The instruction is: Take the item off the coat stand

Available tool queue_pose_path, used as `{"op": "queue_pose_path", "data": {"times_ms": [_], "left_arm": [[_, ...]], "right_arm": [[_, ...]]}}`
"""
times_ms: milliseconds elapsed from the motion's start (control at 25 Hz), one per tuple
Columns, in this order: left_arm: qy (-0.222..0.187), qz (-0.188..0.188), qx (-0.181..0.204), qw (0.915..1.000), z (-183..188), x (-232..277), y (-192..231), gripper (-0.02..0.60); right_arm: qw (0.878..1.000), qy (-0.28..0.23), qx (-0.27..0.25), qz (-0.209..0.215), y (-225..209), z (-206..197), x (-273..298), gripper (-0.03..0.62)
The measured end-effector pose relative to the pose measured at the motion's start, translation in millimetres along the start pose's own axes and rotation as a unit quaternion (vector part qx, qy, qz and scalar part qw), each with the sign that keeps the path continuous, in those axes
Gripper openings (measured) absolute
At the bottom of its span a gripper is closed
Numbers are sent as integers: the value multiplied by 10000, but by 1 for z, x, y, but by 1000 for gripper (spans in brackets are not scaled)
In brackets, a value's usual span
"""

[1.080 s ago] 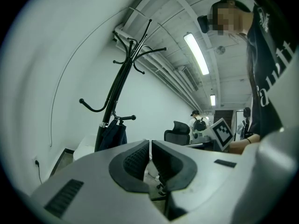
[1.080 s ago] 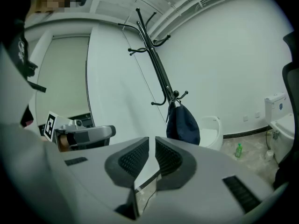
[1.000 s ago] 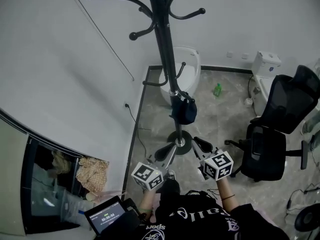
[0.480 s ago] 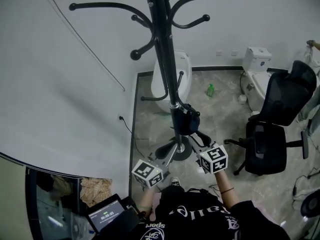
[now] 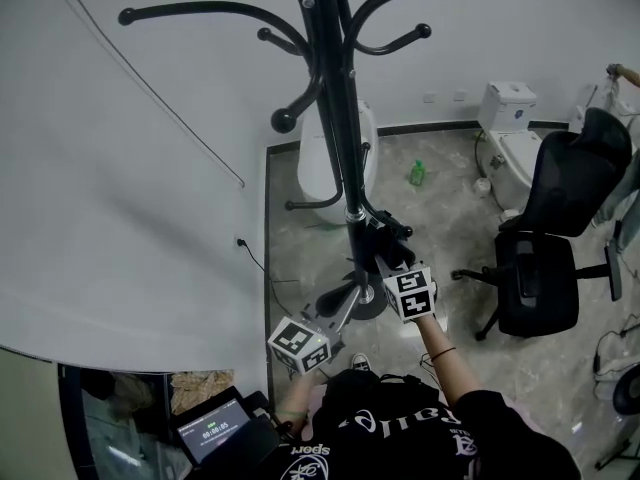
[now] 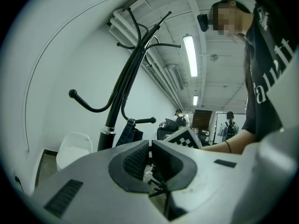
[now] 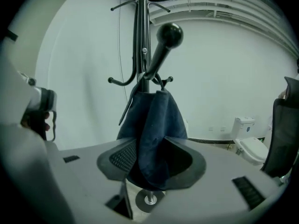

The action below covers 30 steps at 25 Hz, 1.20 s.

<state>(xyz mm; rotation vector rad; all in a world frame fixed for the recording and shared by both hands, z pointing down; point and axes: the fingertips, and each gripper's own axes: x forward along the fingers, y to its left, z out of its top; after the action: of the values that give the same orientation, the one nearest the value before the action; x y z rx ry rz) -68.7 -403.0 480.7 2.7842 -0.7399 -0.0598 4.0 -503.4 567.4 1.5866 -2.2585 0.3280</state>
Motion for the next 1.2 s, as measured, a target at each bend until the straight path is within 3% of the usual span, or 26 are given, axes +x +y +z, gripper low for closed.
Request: {"op": "queue_pose_path", "data": {"times_ms": [120,200,280,560,720,1200], "left_arm": [[16,44,-58,10000,-3,-5,6,5],[-1,75,-121,9999,-2,-8,10,5],[-28,126,-185,9997,-1,-10,14,5],[-67,175,-168,9997,0,-12,22,5],[-75,187,-172,9996,0,-9,21,5],[-45,262,-177,9995,-4,-2,-4,5]], "right_arm": [[9997,76,-166,-162,-1,0,7,163],[9988,122,-375,-299,-4,0,5,61],[9985,101,-407,-356,-8,0,1,28],[9981,-425,424,-97,-16,14,-28,25],[9920,-791,985,50,-16,27,-49,25],[9713,-1413,1885,317,-32,40,-112,25]]}}
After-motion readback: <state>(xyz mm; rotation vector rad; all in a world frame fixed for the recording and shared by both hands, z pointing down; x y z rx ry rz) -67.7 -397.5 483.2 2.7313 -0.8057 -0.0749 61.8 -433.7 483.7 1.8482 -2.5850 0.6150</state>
